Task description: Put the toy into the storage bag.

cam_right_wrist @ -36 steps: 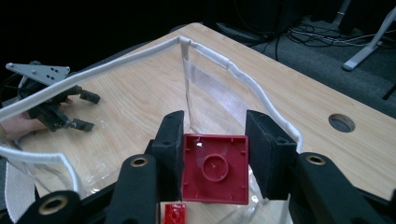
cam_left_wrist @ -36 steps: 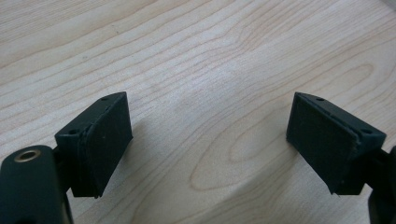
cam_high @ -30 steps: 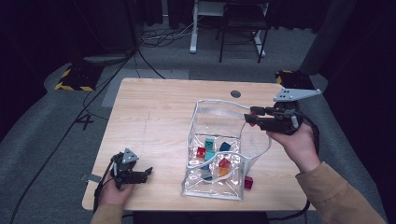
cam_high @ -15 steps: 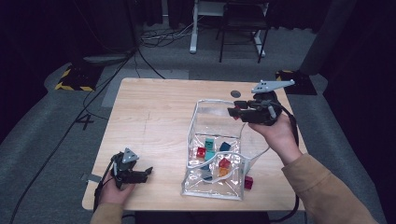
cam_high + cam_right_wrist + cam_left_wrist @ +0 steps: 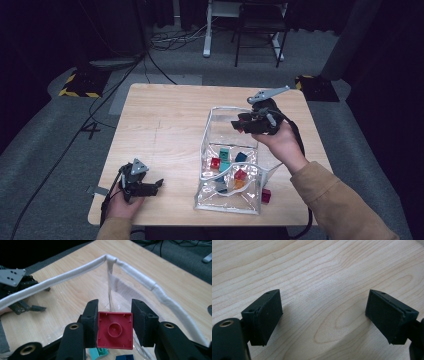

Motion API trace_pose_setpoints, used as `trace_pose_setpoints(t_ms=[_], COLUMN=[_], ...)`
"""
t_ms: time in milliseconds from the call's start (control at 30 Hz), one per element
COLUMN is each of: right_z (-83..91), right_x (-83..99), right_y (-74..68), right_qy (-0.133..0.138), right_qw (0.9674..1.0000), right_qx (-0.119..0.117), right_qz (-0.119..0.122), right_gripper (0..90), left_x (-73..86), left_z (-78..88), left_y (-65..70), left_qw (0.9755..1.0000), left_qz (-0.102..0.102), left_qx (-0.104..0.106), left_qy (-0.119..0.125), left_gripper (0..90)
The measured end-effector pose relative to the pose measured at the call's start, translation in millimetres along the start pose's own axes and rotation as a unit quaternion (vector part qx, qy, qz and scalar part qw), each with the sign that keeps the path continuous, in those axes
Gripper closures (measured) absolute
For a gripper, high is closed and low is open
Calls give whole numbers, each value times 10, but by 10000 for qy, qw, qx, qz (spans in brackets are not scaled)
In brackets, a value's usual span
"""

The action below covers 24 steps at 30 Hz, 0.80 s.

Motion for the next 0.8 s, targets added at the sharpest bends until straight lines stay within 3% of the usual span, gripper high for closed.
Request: trace_pose_setpoints(t_ms=[267,367,433,567,800], right_z=[-183,-249,-242,-114,241], right_x=[117,176,184,103,-1], right_y=[-72,-72,-90,-102,-73], right_qy=[-668,-961,-890,-467,113], right_qw=[9976,9947,9953,9982,9996], right_qx=[-183,-374,-380,-371,-244], right_qz=[48,3,79,22,-2], right_gripper=[574,487,434,416,420], left_x=[0,0,0,0,0], left_z=[-1,-1,-1,-1,-1], left_y=[0,0,0,0,-1], left_qw=[10000,10000,10000,10000,10000], left_qz=[4,7,7,4,2], left_qx=[6,5,6,6,11], left_qy=[1,2,2,-1,-3], left_gripper=[143,143,143,143,143])
Point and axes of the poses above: each handheld gripper's, and its own axes: z roughly backward along the jaws, x roughly out of its underside, y roughly to its right, the point moved 2 cm from there along -z, roughly forward along the jaws, and after that the axes turned 15 degrees about y, right-handed, at the moved point
